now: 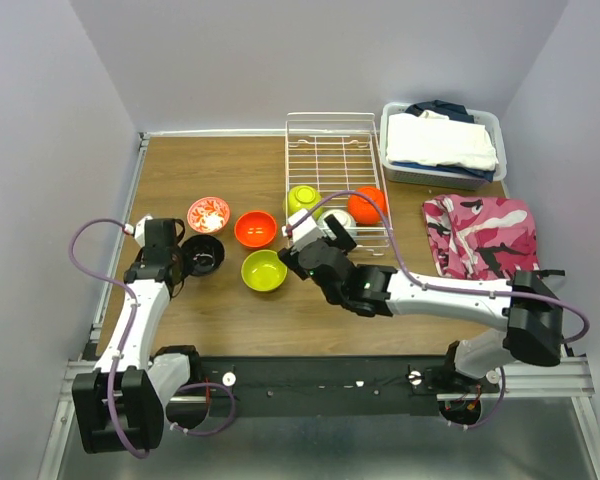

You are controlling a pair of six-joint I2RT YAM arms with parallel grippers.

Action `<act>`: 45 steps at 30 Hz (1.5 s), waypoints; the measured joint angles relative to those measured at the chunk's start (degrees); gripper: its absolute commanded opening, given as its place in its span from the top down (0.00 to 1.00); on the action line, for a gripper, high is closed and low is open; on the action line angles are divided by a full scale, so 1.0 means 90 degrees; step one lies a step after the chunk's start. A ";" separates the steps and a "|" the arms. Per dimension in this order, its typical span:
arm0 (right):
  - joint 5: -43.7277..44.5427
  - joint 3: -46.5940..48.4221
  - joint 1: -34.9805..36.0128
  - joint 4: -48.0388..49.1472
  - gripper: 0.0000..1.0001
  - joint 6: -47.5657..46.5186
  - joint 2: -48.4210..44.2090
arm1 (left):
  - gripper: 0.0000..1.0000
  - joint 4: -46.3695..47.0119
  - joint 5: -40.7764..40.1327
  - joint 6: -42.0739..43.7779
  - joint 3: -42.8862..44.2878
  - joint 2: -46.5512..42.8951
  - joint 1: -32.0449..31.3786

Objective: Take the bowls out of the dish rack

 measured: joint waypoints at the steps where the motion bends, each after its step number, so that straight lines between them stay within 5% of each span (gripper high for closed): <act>1: -0.0039 -0.0015 -0.0036 -0.0022 0.00 0.0092 -0.0046 | 1.00 0.0039 0.0000 -0.0070 -0.0068 0.0002 0.0005; 10: -0.0823 -0.0408 -0.0772 -0.0168 0.00 0.0984 -0.0838 | 0.70 0.0743 0.0170 -0.0789 -0.0872 0.0206 0.0056; 14: -0.1224 -0.0444 -0.1197 -0.0182 0.00 0.1243 -0.1086 | 0.35 0.0976 0.0284 -0.0993 -0.0928 0.0279 0.0056; 22: -0.2079 -0.0357 -0.1960 -0.0364 0.00 0.1610 -0.1146 | 0.03 0.1093 0.0325 -0.1035 -0.0889 0.0090 0.0056; 33: -0.3636 0.1020 -0.3415 -0.0665 0.00 0.1671 0.0138 | 0.01 0.0534 -0.0284 0.0381 0.0522 -0.0459 -0.0092; 45: -0.4549 0.2528 -0.3568 -0.1212 0.00 0.1581 0.2013 | 0.01 0.0719 -0.0920 0.1605 0.0908 -0.0216 -0.1100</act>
